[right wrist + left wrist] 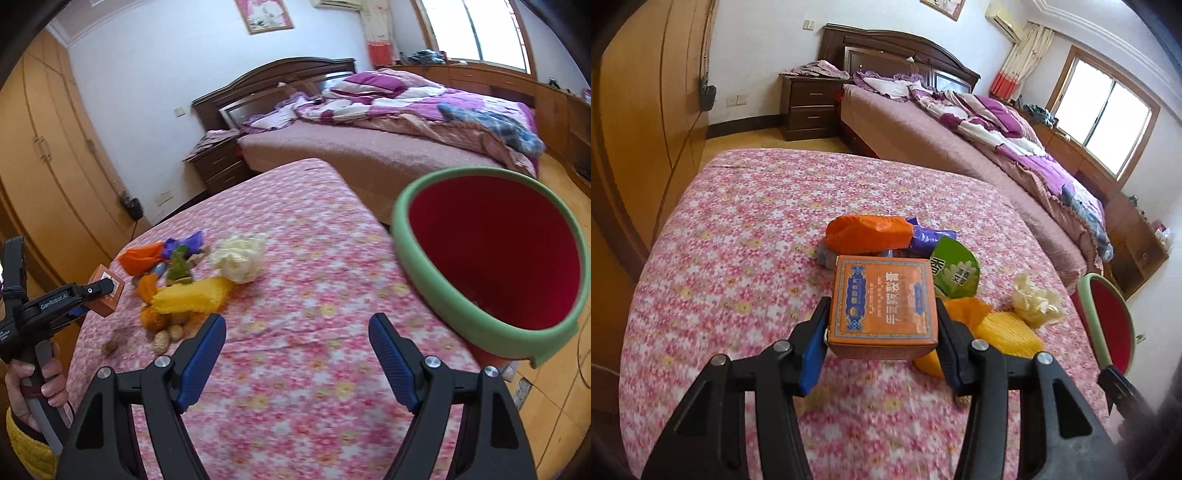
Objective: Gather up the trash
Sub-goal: 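Grasp the orange-labelled small box with the left tool while the right tool grasps another yellow mesh net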
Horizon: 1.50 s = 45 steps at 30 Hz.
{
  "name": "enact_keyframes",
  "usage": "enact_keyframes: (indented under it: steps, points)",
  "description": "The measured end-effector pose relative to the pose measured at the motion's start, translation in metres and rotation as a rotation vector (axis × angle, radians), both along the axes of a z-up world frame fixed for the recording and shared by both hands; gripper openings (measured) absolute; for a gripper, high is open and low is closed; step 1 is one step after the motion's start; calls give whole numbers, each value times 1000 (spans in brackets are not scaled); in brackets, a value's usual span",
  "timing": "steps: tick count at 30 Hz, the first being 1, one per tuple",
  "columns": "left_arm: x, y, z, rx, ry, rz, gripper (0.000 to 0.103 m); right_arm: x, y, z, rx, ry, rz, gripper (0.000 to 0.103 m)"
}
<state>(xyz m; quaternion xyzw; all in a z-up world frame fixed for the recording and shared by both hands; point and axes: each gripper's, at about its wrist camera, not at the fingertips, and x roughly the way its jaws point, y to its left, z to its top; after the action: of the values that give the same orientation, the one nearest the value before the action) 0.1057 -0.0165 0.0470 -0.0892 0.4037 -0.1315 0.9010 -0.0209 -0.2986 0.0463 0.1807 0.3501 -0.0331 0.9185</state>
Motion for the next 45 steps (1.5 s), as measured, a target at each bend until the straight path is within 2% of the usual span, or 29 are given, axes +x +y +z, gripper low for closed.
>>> enact_keyframes:
  steps: [10,13,22,24,26,27,28,29,30,32,40,45]
  points:
    - [-11,19,-4,29,1,45,52,38,42,0,32,29,122,82]
    - [-11,24,-5,20,-1,45,52,53,47,-4,103,50,136,82]
    - [-12,26,-13,1,-1,16,52,93,64,-21,90,91,61,81]
    - [-12,23,-15,-1,5,10,52,97,65,-27,97,109,49,72]
    - [-15,20,-15,3,3,-1,52,99,62,-34,145,135,58,50]
    - [-17,18,-14,7,1,-7,52,99,62,-37,176,143,70,42]
    - [-19,16,-12,6,-1,-13,52,97,62,-38,196,145,76,29]
    - [-21,15,-11,5,-4,-21,52,95,62,-39,205,143,77,21]
    - [-24,14,-9,5,-7,-26,52,92,63,-38,209,136,80,18]
    - [-28,12,-7,2,-12,-31,52,85,64,-35,234,119,90,14]
    - [-43,10,0,-32,-17,-38,52,51,57,-7,256,17,89,13]
    - [-51,9,7,-54,-31,-48,52,29,49,14,231,-52,60,12]
